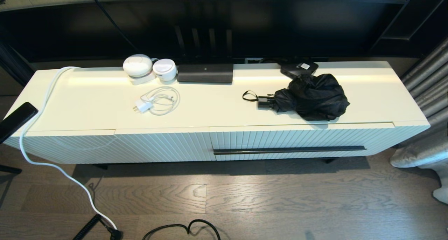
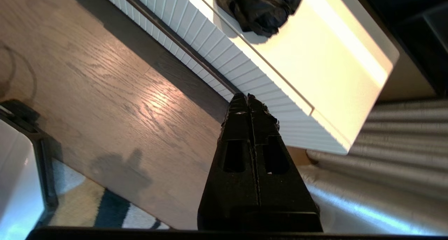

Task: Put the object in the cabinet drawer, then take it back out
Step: Open the drawer

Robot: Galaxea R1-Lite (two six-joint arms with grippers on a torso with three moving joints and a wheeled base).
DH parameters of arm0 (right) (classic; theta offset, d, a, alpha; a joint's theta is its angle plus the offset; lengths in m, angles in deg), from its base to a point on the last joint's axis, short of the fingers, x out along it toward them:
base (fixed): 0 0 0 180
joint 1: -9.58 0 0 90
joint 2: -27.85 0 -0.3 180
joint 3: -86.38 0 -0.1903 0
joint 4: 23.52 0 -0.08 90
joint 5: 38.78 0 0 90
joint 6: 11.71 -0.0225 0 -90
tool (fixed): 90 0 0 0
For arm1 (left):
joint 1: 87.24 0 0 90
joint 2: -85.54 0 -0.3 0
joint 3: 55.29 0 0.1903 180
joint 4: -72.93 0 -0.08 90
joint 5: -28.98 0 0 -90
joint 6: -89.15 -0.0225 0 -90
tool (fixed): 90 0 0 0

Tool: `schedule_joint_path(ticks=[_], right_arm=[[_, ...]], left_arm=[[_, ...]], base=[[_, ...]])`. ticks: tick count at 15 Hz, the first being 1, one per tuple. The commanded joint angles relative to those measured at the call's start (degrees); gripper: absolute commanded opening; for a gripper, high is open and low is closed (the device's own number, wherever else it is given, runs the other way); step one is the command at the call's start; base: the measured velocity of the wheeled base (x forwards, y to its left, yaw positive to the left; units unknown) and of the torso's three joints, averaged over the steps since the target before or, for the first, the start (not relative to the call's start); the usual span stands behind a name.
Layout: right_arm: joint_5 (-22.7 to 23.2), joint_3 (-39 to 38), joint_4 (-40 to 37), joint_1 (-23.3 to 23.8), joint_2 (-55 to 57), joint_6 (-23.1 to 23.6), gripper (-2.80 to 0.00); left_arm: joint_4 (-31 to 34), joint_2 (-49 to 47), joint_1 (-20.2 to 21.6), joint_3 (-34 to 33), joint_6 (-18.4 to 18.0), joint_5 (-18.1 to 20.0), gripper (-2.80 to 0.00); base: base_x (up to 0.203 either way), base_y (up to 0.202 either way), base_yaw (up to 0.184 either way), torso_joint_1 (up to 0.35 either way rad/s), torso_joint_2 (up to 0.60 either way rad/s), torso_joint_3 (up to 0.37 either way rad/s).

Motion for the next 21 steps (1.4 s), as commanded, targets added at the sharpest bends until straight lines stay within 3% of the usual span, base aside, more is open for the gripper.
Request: schedule_joint_path(ticks=[1,4,7,12,17,21], right_arm=[[-0.36,2.93,-0.08,-2.33,7.22,1.88,-2.8],[-6.1,7.72,0.39,-8.62,14.73,8.38,-2.8],[-12.09,10.62,0.82,-14.88,21.06,11.98,-2.8],[-14.43,11.58,2.73,-15.93,29.62,24.47,-2.8],[-14.41,1.72,16.99,-17.61,34.18,31.18,-2.8],[-14.83,-5.64,32.4,-21.71,39.82,32.04,-2.8]], left_arm=[[-0.02,0.02,0.0,0.0,0.07,-0.02,-2.8],[-0.02,0.02,0.0,0.0,0.07,-0.02,-2.8],[-0.02,0.02,0.0,0.0,0.07,-0.08,-2.8],[-0.02,0.02,0.0,0.0,0.07,-0.07,-2.8],[-0.02,0.02,0.0,0.0,0.07,-0.02,-2.8],[-0.02,0.02,0.0,0.0,0.07,-0.02,-2.8]], base=[[0.0,0.0,0.0,0.0,0.0,0.0],[0.0,0.0,0.0,0.0,0.0,0.0],[0.0,0.0,0.0,0.0,0.0,0.0],[0.0,0.0,0.0,0.0,0.0,0.0],[0.0,0.0,0.0,0.0,0.0,0.0],[0.0,0.0,0.0,0.0,0.0,0.0]])
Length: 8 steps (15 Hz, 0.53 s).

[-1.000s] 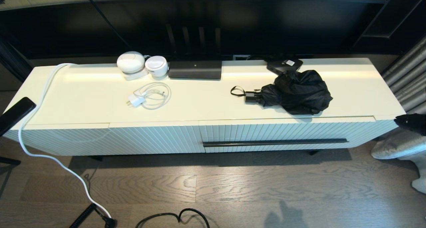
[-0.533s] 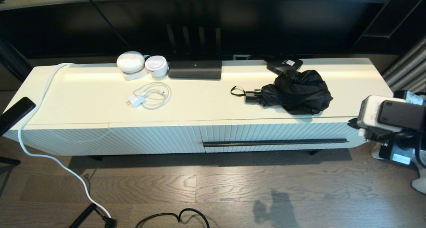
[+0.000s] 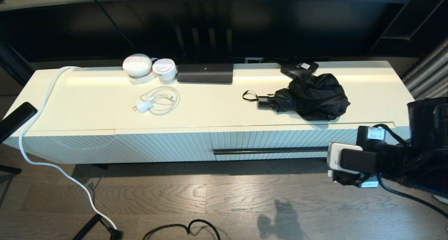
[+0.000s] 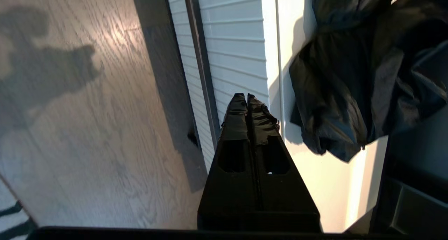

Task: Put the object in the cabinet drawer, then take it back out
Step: Open the drawer

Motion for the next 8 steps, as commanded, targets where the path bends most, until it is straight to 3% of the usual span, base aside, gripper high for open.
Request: schedule_joint_path(ticks=[1,2,8], right_arm=[[-0.47,-2.42,5.2,-1.31,3.88,0.4,-0.26],[-1.31,-3.63,7.24,-2.05,5.37,0.39,0.0],[-2.17,-11.83,18.6,-2.72,12.9,0.34,0.0]], left_arm=[[-0.02,0.02,0.0,0.0,0.07,-0.04,-2.8],[-0.02,0.02,0.0,0.0,0.07,-0.04,-2.8],[-0.02,0.02,0.0,0.0,0.07,-0.04,-2.8]], base=[[0.0,0.0,0.0,0.0,0.0,0.0],[0.0,0.0,0.0,0.0,0.0,0.0],[0.0,0.0,0.0,0.0,0.0,0.0]])
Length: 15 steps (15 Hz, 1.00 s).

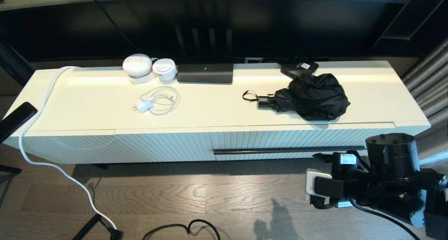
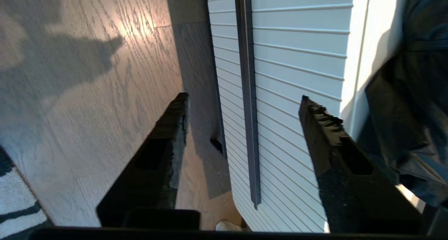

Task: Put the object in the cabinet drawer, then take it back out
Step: Open the drawer

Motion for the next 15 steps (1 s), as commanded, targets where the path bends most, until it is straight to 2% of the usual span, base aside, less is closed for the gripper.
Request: schedule_joint_path(ticks=[1,7,11,15], right_arm=[[-0.02,-1.25,3.34,-0.07,3.81,0.37,0.0],[0.02,-4.52,11.3,-0.82,11.59,0.67,0.0],[0.75,-2.63,13.07,-0.82,16.37,0.62,0.0],[2.52,-0.85,22.89,-0.54,24.63,0.55,0.0]], left_arm=[[-0.02,0.02,0.0,0.0,0.05,-0.02,-2.8],[-0.02,0.02,0.0,0.0,0.05,-0.02,-2.8],[-0.02,0.02,0.0,0.0,0.05,-0.02,-2.8],[-0.02,0.02,0.0,0.0,0.05,-0.02,-2.8]], base=[[0.0,0.0,0.0,0.0,0.0,0.0],[0.0,0.0,0.0,0.0,0.0,0.0],[0.0,0.0,0.0,0.0,0.0,0.0],[0.0,0.0,0.0,0.0,0.0,0.0]])
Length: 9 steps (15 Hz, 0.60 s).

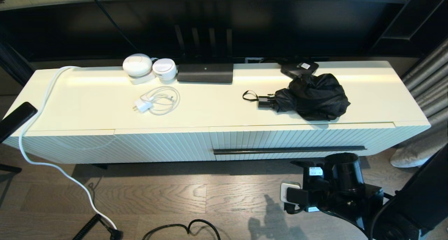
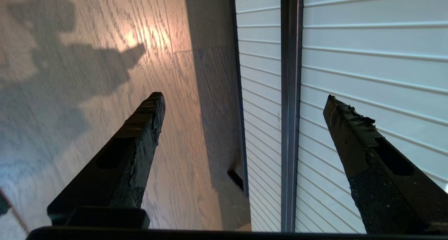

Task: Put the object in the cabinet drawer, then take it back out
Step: Open the drawer

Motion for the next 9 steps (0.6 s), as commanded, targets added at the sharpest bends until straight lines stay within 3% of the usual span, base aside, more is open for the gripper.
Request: schedule_joint_path(ticks=[1,9], right_arm=[[0.35,0.36,2.03,0.28,4.41,0.37,0.0],[2.19,5.64,4.6,2.24,10.68,0.39,0.0]], left_arm=[[-0.02,0.02,0.0,0.0,0.05,-0.02,-2.8],[-0.02,0.02,0.0,0.0,0.05,-0.02,-2.8]], base=[[0.0,0.0,0.0,0.0,0.0,0.0],[0.0,0.0,0.0,0.0,0.0,0.0]])
